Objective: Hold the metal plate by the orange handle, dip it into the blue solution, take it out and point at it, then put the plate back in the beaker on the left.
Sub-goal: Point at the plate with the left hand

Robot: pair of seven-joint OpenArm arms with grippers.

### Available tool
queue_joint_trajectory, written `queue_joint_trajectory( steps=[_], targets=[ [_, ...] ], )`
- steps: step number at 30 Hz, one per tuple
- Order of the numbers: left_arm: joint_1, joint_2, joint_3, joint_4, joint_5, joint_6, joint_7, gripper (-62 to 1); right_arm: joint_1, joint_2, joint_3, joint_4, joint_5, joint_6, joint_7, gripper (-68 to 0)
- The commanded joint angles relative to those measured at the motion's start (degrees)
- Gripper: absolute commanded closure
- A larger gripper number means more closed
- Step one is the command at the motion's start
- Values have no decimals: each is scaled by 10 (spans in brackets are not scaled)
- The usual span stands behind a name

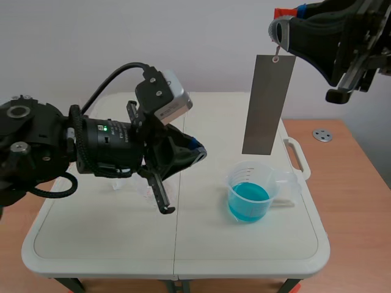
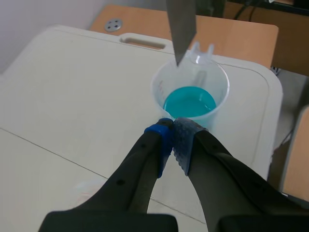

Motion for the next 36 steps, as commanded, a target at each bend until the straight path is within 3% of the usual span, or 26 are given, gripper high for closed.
queue_joint_trajectory(
  steps=[1, 9, 29, 33, 36],
  targets=[
    [-11, 12, 3, -20, 6, 0, -8, -27, 3, 5, 6, 5, 6, -1, 10, -13],
    [-47, 57, 19, -85, 21, 0, -10, -27, 3, 5, 6, 5, 6, -1, 11, -13],
    [-53, 57, 22, -86, 21, -1, -25, -27, 3, 5, 6, 5, 6, 0, 11, -13],
    [-53, 44, 22, -86, 19, 4, -29, -27, 3, 5, 6, 5, 6, 0, 11, -13],
    [-49, 7, 21, -77, -1, 26, -45, -27, 3, 5, 6, 5, 6, 0, 10, -13]
  ],
)
